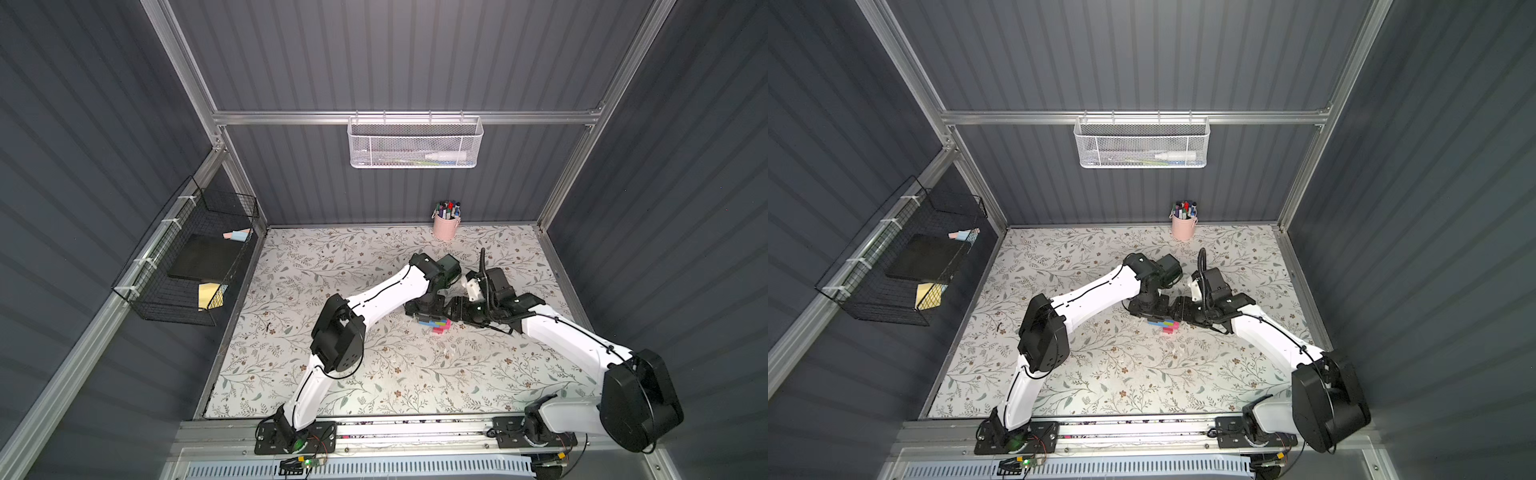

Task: Assemble the number 4 with lego
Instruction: Assemble the lego brick with the lego brick.

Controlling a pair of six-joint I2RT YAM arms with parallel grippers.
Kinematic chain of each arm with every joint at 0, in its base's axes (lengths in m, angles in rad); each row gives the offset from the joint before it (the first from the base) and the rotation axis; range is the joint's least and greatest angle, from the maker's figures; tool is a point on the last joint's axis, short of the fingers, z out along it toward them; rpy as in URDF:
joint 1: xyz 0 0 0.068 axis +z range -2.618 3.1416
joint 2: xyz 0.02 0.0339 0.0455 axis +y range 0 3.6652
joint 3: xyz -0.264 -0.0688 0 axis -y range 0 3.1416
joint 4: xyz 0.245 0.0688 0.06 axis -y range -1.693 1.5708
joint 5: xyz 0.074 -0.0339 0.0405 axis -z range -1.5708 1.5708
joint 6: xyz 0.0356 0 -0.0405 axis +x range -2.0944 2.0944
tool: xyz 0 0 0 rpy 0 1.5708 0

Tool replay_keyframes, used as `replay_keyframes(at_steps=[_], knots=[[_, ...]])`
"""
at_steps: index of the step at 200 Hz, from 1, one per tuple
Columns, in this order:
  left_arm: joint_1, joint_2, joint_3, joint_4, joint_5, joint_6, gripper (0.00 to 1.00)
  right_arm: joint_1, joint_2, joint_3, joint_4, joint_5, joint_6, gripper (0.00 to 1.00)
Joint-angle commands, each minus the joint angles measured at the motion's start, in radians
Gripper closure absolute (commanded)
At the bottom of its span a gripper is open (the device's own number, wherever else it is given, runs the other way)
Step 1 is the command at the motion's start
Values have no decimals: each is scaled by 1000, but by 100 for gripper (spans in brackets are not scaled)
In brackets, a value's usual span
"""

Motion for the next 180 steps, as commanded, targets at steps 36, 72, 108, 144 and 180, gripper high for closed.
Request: replay_keyframes(at_steps=[36,72,108,144,180], knots=[[-8,-89,-28,68,18,-11,37,4,66,-44,-202,99,-26,34],[-6,-127,-28,82,7,-15,37,4,65,-43,-212,103,-28,34],[-3,-165,-45,89,-19,-17,47,4,63,-41,-215,105,-28,33],[2,-154,-71,117,-8,-22,68,4,68,-38,-212,104,-28,34],[2,-125,-78,133,6,-20,80,4,68,-43,-212,104,-28,34]])
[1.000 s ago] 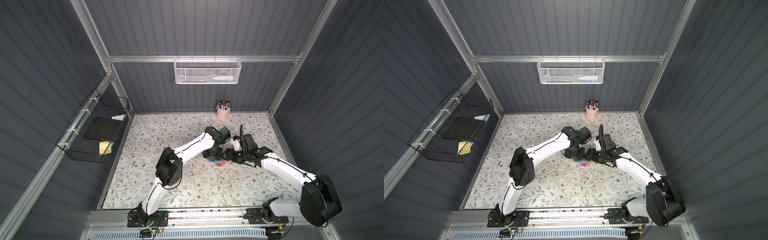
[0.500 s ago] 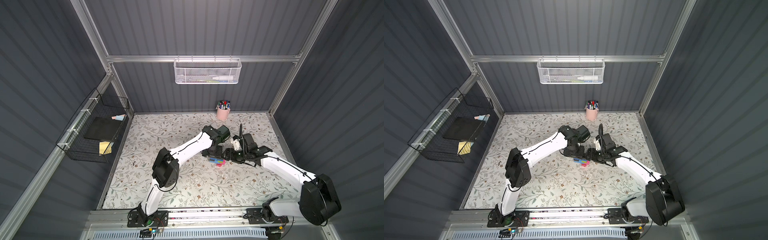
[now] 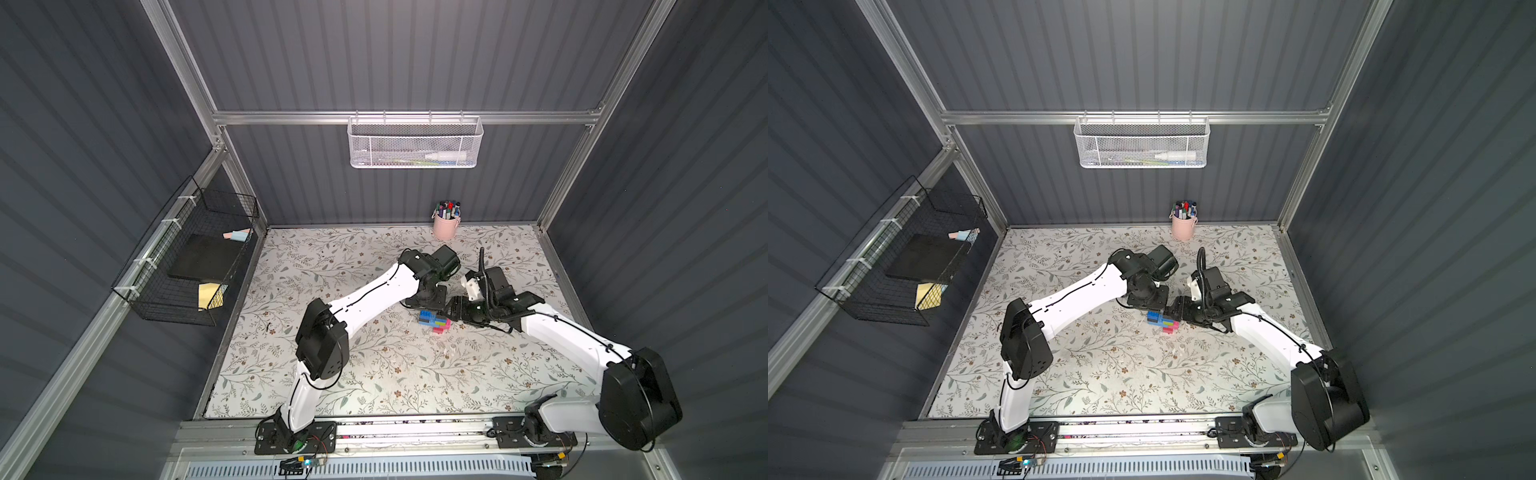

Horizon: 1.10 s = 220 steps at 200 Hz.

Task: Assemble the number 4 with lego
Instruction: Assemble the lego brick with the lego brick.

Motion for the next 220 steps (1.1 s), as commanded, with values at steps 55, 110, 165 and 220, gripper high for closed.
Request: replay_keyframes(at_steps=[55,110,165,220], knots=[[2,43,-29,-1,7,23,84,3,64,-63,-193,103,-25,34],[2,100,-45,0,40,45,88,3,65,-71,-192,105,-21,34],[3,83,-38,1,50,38,85,3,66,-75,-191,105,-18,34],[2,43,-6,10,19,26,65,3,60,-75,-193,106,-21,34]])
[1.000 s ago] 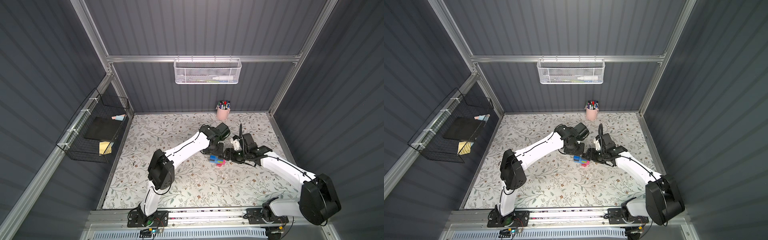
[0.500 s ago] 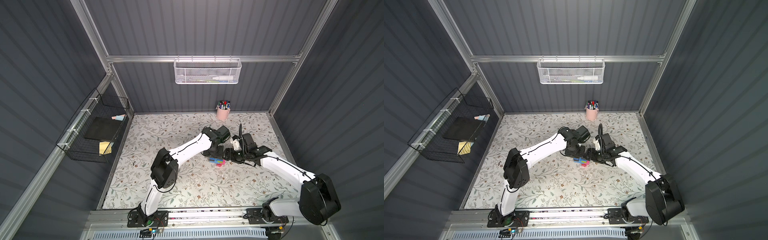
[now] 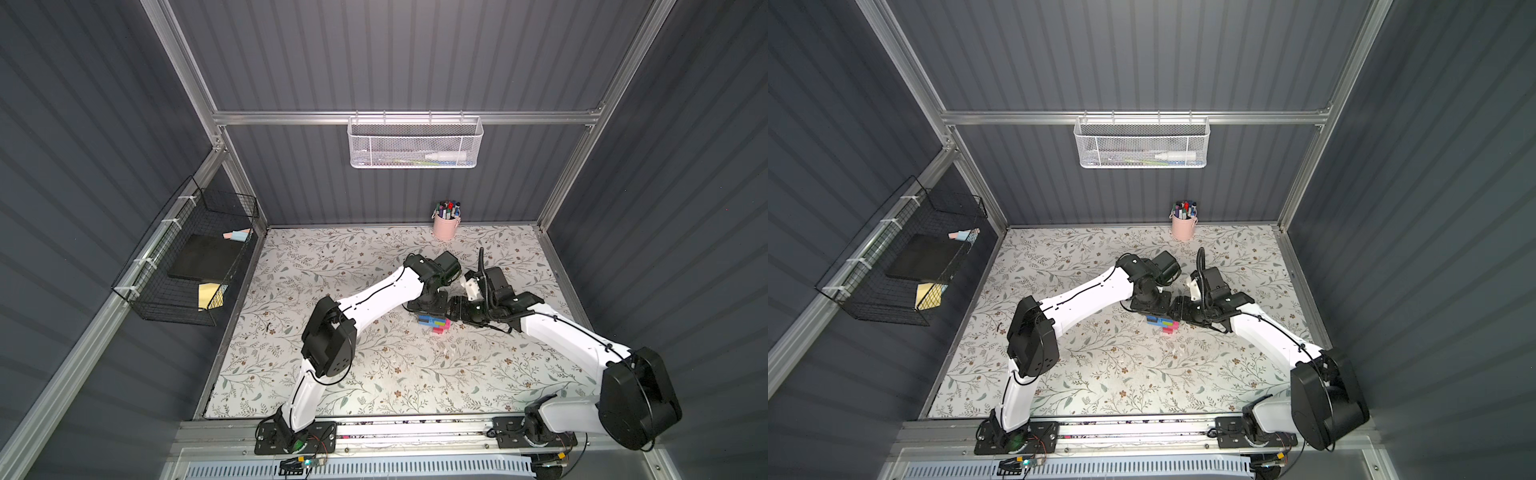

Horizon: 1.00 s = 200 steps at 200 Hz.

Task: Assemble the number 4 with lego
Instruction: Assemble the lego brick with the lego brick.

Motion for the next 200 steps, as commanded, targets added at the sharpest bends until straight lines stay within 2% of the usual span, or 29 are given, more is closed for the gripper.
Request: replay_keyframes(at_steps=[1,44,92,200], knots=[[2,-8,17,-14,-15,2,65,3,57,-72,-202,113,-20,34],[5,-61,26,10,-39,4,55,3,46,-69,-202,115,-20,34],[4,-22,28,19,-5,38,55,3,51,-62,-206,114,-23,34],[4,-12,14,50,88,13,57,3,60,-51,-208,113,-25,34]])
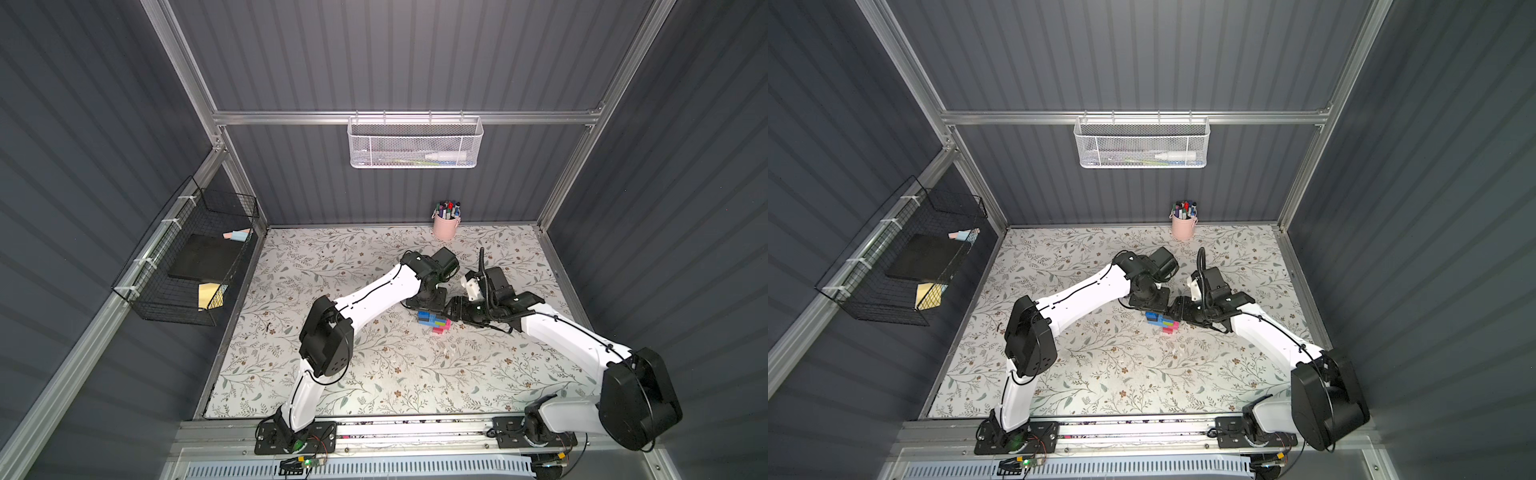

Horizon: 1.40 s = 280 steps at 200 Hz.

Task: Assemble the number 4 with lego
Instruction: Assemble the lego brick with the lego brick.

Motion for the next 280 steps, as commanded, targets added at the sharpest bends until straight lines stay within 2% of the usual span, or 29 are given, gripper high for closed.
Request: replay_keyframes(at_steps=[1,52,109,167,237,280], knots=[[-9,1,7,43,89,-1,57,3,63,-53,-198,111,-25,34],[-10,-1,0,54,102,-9,66,3,59,-54,-199,111,-27,34],[-9,-33,2,56,95,-13,69,3,58,-53,-200,114,-27,34],[-8,-71,-24,73,71,-38,85,3,53,-63,-204,117,-27,34],[-7,-66,2,15,11,-19,86,3,56,-64,-200,114,-26,34],[-7,-67,1,-14,-2,-18,91,3,54,-66,-200,115,-23,34]])
